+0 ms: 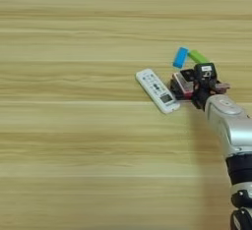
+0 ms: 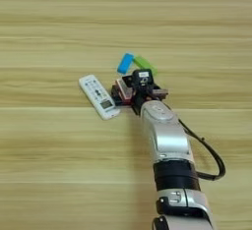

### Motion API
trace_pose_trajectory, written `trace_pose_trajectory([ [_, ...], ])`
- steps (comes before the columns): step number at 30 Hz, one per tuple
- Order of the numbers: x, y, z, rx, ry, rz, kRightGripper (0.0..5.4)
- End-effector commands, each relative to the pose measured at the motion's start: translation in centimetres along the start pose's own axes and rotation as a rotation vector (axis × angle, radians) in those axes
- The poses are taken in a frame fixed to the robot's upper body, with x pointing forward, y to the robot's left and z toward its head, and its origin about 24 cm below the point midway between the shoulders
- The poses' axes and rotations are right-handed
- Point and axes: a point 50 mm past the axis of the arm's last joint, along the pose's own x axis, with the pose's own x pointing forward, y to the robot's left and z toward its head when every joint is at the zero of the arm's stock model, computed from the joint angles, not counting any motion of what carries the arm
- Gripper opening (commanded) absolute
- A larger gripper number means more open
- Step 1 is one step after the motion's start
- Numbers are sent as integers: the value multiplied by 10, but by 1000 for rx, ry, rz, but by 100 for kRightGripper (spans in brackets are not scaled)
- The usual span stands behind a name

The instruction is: Move the objects on the table

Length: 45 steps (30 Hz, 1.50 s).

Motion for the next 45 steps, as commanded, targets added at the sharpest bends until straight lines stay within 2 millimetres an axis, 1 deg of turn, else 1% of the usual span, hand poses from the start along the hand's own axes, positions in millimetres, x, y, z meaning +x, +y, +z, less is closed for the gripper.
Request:
trace_pose_trajectory([
  [1, 2, -6, 41, -8, -136, -6, 537],
  [20, 3, -10, 42, 24, -142, -2, 537],
  [27, 3, -10, 42, 28, -144, -2, 481],
  [31, 3, -10, 42, 27, -150, -1, 434],
  [33, 3, -10, 43, 27, -152, -1, 420],
  [34, 3, -10, 43, 27, -153, -1, 401],
  [39, 3, -10, 43, 26, -158, 2, 340],
  [40, 3, -10, 43, 26, -158, 2, 336],
  [41, 3, -10, 43, 26, -158, 2, 316],
  [45, 3, -10, 43, 25, -158, 2, 267],
])
